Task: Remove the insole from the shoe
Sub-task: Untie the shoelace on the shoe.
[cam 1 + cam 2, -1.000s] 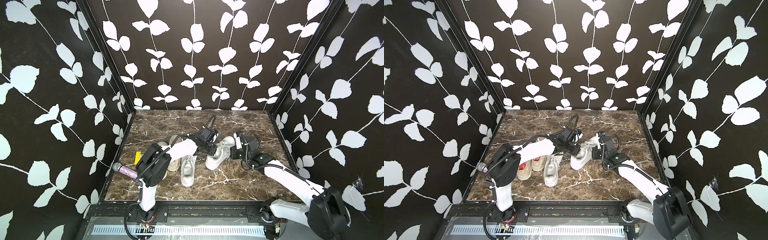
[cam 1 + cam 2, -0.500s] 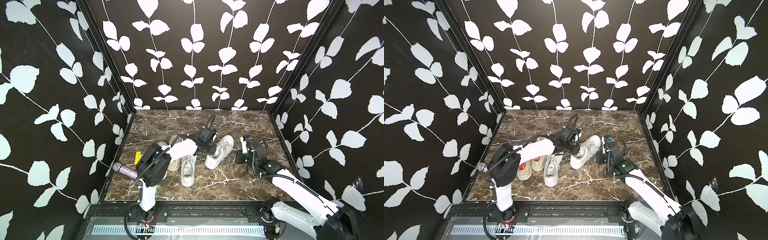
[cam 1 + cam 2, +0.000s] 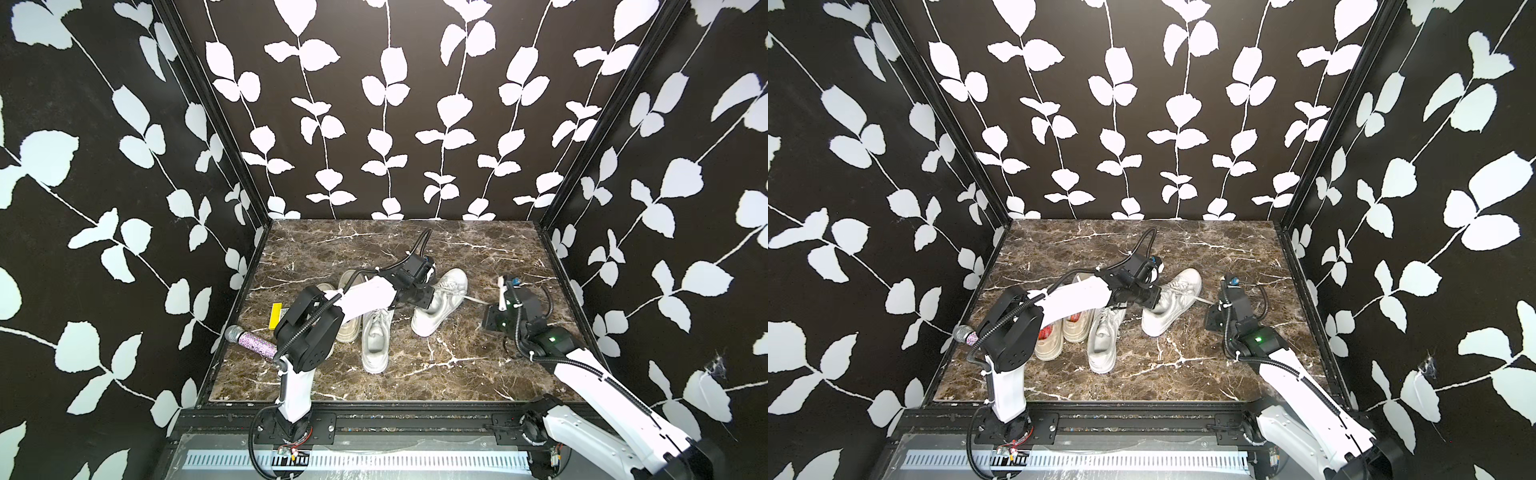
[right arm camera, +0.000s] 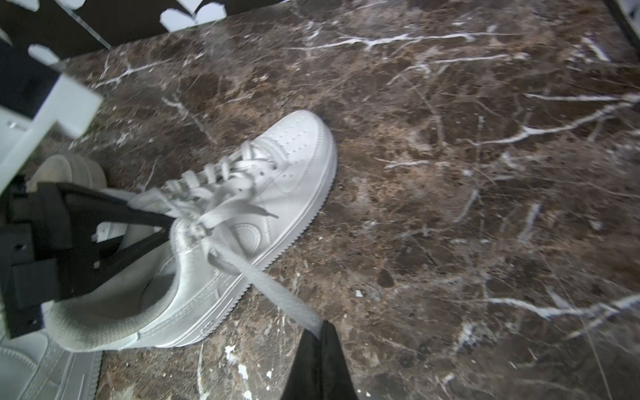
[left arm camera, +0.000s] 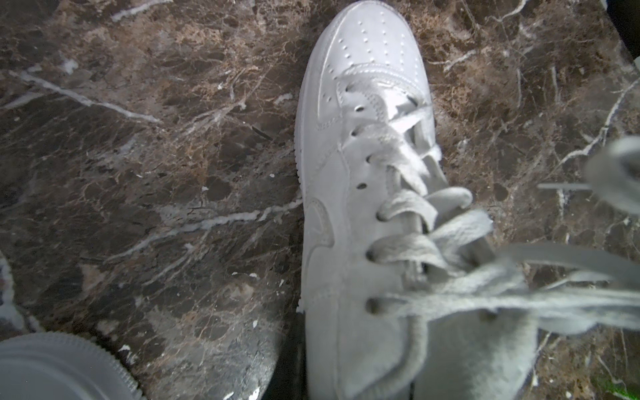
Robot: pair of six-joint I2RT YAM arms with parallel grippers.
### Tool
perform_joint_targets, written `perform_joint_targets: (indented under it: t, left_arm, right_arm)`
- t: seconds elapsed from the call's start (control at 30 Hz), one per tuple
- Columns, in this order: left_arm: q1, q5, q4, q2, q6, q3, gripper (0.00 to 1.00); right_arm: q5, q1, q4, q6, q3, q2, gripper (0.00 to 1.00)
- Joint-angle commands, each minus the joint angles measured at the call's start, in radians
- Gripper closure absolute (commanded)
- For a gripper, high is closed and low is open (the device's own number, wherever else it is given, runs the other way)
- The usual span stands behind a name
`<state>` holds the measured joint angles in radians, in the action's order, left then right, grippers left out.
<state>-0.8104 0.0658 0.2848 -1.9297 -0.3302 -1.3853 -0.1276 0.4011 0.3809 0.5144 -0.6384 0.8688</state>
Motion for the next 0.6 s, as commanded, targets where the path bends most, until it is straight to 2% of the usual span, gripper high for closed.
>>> perform_joint_targets:
  t: [0.0, 0.2, 0.57]
  left_arm:
    - [0.023, -0.065, -0.013, 0.017, -0.011, -0.021, 1.0]
    - [0.027, -0.053, -0.011, 0.024, -0.013, -0.014, 1.0]
    - [0.026, -0.065, -0.008, 0.037, -0.001, 0.009, 1.0]
  right_arm:
    - [-0.037, -0.045, 0.045, 0.041, 0.018, -0.036, 1.0]
    - [-0.045, -0.111, 0.132, 0.083, 0.017, -0.089, 1.0]
    - [-0.11, -0.201, 0.283, 0.076, -0.036, -0.181, 1.0]
